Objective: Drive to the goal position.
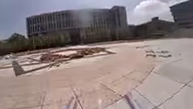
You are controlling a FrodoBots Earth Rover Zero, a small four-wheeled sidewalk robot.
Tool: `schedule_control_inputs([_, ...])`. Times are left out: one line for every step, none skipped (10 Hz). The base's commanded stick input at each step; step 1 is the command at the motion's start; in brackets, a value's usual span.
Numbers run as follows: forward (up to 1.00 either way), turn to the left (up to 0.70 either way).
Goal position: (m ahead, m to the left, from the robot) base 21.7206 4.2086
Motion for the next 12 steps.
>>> schedule_control_inputs([0.70, 0.03])
schedule_control_inputs([0.70, 0.03])
schedule_control_inputs([0.70, 0.03])
schedule_control_inputs([0.70, 0.03])
schedule_control_inputs([0.70, 0.03])
schedule_control_inputs([0.70, 0.03])
schedule_control_inputs([0.70, 0.03])
schedule_control_inputs([0.70, 0.03])
schedule_control_inputs([0.70, 0.03])
schedule_control_inputs([0.70, 0.03])
schedule_control_inputs([0.70, 0.03])
schedule_control_inputs([0.70, 0.03])
